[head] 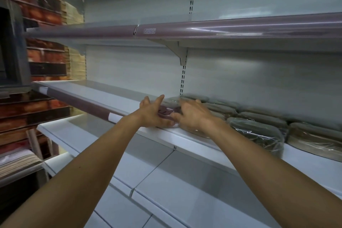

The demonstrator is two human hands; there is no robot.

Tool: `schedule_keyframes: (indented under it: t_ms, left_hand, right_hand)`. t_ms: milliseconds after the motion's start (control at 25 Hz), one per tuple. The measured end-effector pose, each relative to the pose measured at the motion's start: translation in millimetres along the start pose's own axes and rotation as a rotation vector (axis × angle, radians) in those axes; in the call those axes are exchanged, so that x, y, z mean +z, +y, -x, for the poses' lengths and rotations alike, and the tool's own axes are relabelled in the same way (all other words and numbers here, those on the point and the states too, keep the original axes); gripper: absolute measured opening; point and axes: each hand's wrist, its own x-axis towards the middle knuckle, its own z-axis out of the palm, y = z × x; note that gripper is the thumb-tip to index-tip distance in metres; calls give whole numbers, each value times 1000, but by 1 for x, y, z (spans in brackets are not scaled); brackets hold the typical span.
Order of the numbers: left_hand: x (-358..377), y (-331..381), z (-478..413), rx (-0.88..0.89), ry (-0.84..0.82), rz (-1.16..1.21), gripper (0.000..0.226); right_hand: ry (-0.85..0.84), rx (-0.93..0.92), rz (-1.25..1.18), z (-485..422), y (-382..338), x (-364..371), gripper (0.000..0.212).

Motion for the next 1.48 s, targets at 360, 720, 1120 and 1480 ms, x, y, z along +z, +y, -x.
schedule_keyframes:
  t_ms: [360, 720, 1120, 1480]
  left_hand:
    - [32, -12, -18, -17, 285, 186, 100]
    - [13, 1, 10, 21, 577, 140, 85]
    - [7, 67, 51, 279, 803, 116, 72]
    - [33, 159, 77, 380, 758, 144, 74]
  right_hand:
    - [-36, 8, 36, -17, 1, 9, 61]
    - [146, -78, -88, -20, -6, 0, 49]
    - [301, -45, -383, 43, 20, -54, 41]
    - [358, 57, -364, 114, 91, -90, 48]
